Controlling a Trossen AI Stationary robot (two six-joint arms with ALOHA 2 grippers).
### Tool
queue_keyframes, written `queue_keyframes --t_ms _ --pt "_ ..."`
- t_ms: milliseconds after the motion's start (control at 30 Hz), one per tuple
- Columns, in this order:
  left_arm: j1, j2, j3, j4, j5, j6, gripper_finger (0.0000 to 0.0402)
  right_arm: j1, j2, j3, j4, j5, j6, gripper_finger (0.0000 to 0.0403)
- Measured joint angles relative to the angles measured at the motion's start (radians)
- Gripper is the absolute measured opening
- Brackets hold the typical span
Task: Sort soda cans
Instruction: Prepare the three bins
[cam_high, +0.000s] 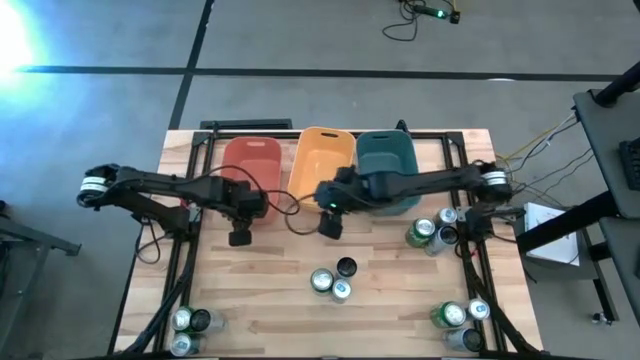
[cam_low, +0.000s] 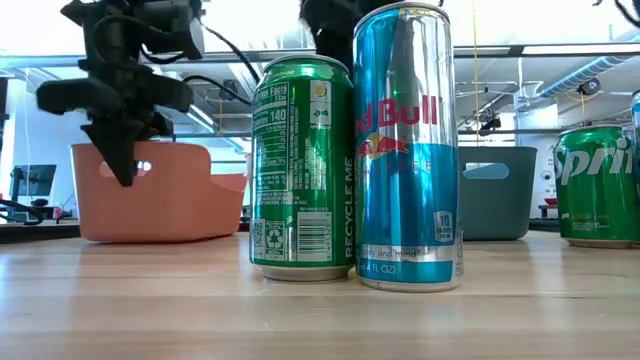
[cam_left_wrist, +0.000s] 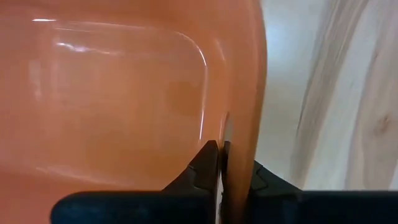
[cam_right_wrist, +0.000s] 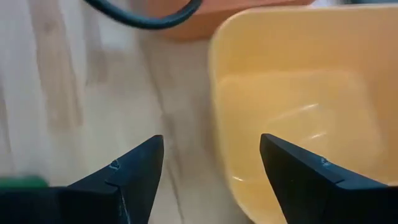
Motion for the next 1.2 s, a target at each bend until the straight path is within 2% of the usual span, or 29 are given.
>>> queue_keyframes --t_ms 167,367,533,667,700,900,1033,1200 --pt "0.001 -0.031 -0.046 0.07 -0.004 0.017 0.0026 -0.06 0.127 0.086 -0.056 -0.131 -0.038 0.0237" --pt "0.001 -0.048 -0.051 0.073 -0.01 0.022 0.0089 -0.09 0.228 0.149 -0.124 -0.161 -0.092 0.0192" --pt "0.001 -0.094 -0.052 0.068 -0.01 0.039 0.0124 -0.095 0.286 0.201 -0.23 -0.164 -0.149 0.0112" --pt "0.001 -0.158 -0.057 0.065 -0.009 0.046 0.0132 -0.092 0.302 0.245 -0.301 -0.16 -0.168 0.0028" --pt "0.001 -0.173 -0.057 0.066 -0.009 0.047 0.0132 -0.089 0.298 0.254 -0.322 -0.159 -0.179 0.002" --pt "0.001 -0.212 -0.057 0.066 0.007 0.055 0.0132 -0.079 0.243 0.237 -0.487 -0.16 -0.216 0.001" --pt "0.001 -0.21 -0.057 0.068 0.052 0.071 0.0132 -0.074 0.178 0.162 -0.479 -0.157 -0.25 0.0009" --pt "0.001 -0.201 -0.058 0.069 0.054 0.077 0.0132 -0.072 0.13 0.088 -0.41 -0.16 -0.24 0.0009"
